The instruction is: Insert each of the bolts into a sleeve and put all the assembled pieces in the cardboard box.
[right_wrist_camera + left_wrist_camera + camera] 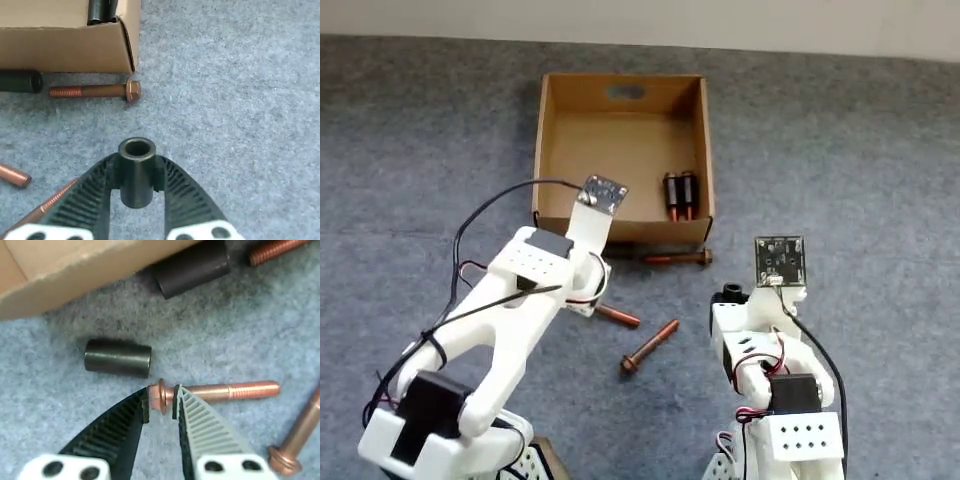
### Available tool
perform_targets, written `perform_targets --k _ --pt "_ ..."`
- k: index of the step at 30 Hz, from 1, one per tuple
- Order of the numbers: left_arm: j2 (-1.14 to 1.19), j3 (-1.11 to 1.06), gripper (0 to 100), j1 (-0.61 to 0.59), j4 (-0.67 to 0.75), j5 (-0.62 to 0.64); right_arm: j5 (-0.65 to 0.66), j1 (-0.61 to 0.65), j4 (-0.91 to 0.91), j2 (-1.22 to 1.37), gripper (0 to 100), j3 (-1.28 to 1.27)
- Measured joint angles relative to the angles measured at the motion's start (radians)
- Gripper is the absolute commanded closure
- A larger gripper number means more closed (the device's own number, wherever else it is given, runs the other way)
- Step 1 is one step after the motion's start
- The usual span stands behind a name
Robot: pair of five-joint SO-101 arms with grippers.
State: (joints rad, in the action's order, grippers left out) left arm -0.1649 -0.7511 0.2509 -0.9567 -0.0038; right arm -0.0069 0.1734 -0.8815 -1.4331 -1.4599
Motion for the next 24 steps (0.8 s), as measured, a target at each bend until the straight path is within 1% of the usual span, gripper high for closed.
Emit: perform_targets --k 7,12,15,24 --pt "0.005 0.002 90 -0.008 0.003 0.0 0.0 0.0 0.0 0.0 99.2 0.0" --pt "0.005 0.002 99 -0.008 0.003 0.0 0.0 0.0 0.0 0.0 99.2 0.0" --pt "0.008 0.002 98 -0.008 0.005 -0.002 0.0 0.0 0.0 0.0 99.2 0.0" --pt "0.008 0.002 99 -0.008 0.005 0.0 0.0 0.0 0.0 0.0 99.2 0.0"
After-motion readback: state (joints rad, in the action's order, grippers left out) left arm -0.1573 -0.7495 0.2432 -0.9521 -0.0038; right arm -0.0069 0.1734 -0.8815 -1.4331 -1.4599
